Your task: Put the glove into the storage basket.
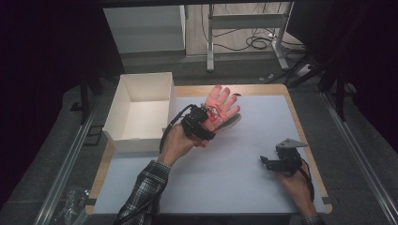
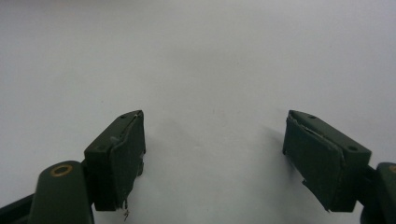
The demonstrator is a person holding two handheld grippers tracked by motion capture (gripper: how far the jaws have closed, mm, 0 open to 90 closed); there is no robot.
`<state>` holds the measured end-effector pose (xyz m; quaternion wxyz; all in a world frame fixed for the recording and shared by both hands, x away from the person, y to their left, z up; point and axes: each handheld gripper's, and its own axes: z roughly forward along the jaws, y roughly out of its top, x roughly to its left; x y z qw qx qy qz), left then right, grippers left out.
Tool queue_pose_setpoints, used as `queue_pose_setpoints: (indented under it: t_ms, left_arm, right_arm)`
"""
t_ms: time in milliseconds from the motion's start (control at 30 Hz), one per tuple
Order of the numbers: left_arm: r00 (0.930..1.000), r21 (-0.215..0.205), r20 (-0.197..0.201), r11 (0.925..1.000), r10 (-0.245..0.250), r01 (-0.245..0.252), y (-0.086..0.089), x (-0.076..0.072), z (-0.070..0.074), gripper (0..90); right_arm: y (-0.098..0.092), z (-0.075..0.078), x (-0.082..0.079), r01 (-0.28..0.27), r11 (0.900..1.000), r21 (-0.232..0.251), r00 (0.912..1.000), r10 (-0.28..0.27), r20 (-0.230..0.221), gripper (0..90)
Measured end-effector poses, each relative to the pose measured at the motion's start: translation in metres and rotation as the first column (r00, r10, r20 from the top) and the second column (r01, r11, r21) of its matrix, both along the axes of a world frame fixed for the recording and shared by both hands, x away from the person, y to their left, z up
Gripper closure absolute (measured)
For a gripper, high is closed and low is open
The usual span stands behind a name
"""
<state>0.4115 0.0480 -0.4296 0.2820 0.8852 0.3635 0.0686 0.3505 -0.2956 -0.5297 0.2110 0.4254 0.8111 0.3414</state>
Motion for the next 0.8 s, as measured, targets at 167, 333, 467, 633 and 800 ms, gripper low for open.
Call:
queue_pose_setpoints:
  t_ms: [167,333,467,633,800]
  left_arm:
    - [0.9991,0.007,0.000,0.9991,0.043,-0.043,0.008,0.008,0.011,39.4]
    - [0.9970,0.003,0.013,0.9970,0.077,-0.077,0.016,0.013,0.023,39.3]
    - [0.9950,0.002,0.013,0.9951,0.099,-0.099,0.023,0.017,0.032,39.3]
    - [0.9916,0.011,0.012,0.9916,0.129,-0.129,0.031,0.024,0.041,39.2]
    - [0.9862,0.009,0.013,0.9862,0.165,-0.165,0.042,0.031,0.052,39.2]
  right_arm:
    - [0.000,0.000,0.000,0.000,1.000,0.000,1.0000,0.000,0.000,21.3]
    - [0.000,0.000,0.000,0.000,1.000,0.000,1.0000,0.000,0.001,21.3]
    - [0.000,0.000,0.000,0.000,1.000,0.000,1.0000,0.000,0.001,21.3]
    - [0.000,0.000,0.000,-0.001,1.000,-0.001,1.0000,0.001,0.001,21.3]
    - [0.000,0.000,0.000,-0.001,1.000,0.000,1.0000,0.001,0.001,21.3]
